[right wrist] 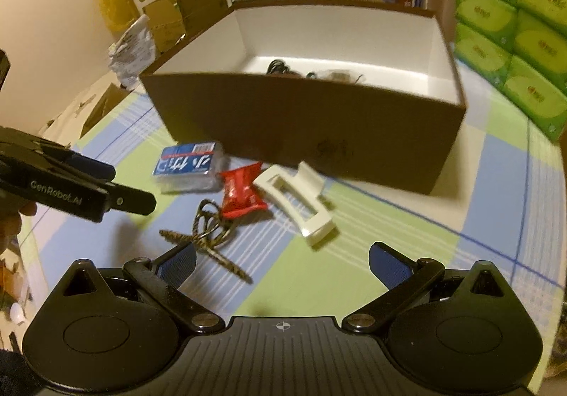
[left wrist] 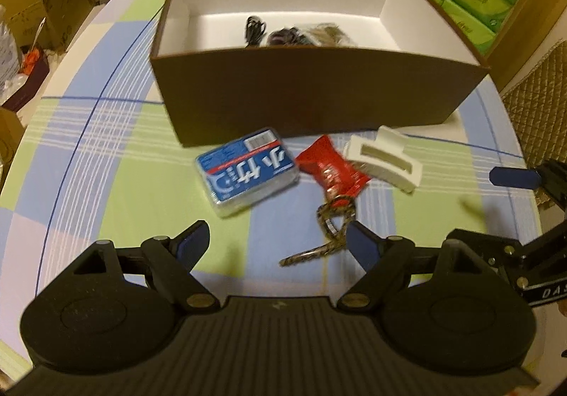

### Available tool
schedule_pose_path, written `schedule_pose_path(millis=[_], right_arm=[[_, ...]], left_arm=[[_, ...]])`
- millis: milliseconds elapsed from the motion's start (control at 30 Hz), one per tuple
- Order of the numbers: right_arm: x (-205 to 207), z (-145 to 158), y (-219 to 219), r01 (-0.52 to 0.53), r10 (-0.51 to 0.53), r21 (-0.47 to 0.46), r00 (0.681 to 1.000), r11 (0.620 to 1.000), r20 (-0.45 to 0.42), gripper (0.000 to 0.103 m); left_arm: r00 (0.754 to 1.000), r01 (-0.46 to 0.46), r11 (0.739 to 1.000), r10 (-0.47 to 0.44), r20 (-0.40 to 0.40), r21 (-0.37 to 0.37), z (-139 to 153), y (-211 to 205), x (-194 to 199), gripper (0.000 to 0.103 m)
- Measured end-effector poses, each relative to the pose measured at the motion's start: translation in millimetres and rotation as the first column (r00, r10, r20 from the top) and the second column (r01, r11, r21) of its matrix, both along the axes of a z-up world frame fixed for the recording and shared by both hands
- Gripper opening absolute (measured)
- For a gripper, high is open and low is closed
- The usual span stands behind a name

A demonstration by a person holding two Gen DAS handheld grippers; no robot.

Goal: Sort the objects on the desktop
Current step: 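Grasp the blue toothpick box with the left gripper while the right gripper grasps the patterned keychain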

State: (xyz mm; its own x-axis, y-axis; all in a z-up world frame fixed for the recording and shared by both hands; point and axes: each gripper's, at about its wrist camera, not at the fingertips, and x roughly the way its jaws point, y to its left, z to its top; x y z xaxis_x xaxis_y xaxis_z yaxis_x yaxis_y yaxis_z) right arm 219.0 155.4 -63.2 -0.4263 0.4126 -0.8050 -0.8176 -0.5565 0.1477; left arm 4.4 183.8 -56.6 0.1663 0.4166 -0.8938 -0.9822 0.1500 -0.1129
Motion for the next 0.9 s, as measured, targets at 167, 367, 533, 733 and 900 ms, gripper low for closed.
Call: schedule_pose_path(millis=[167,367,533,733,900], right_arm=[[-16,-10,-3,-0.008,0.008,-0.025,1.000,1.000,-0.007,0.101],[-39,-18,-1,-0.015,0.015,-0.045,1.000,0.999,-0.007,0.101],[-57,-23,1,-0.002,0.001,-0.050,1.000,0.999,-0.007,0.085],[-69,-36,8,0.045,-0.047,-0.104,0.999,0.993,-0.017,0.051],[-76,-43,11,0.062,-0.068,-0.138,0.997,0.988,-0.036,0.038]], left_arm=[[1.000,-0.024,0.999,0.024,-0.009,-0.024,-9,1,-14,0.081],[0.998,-0.066,0.996,0.064,-0.026,-0.052,-20,4,-35,0.081],[0.995,-0.095,0.993,0.093,-0.035,-0.070,-29,6,-52,0.081],[0.992,-0.122,0.989,0.118,-0.048,-0.086,-37,7,-68,0.081],[0.992,-0.121,0.989,0.117,-0.047,-0.090,-39,9,-74,0.081]])
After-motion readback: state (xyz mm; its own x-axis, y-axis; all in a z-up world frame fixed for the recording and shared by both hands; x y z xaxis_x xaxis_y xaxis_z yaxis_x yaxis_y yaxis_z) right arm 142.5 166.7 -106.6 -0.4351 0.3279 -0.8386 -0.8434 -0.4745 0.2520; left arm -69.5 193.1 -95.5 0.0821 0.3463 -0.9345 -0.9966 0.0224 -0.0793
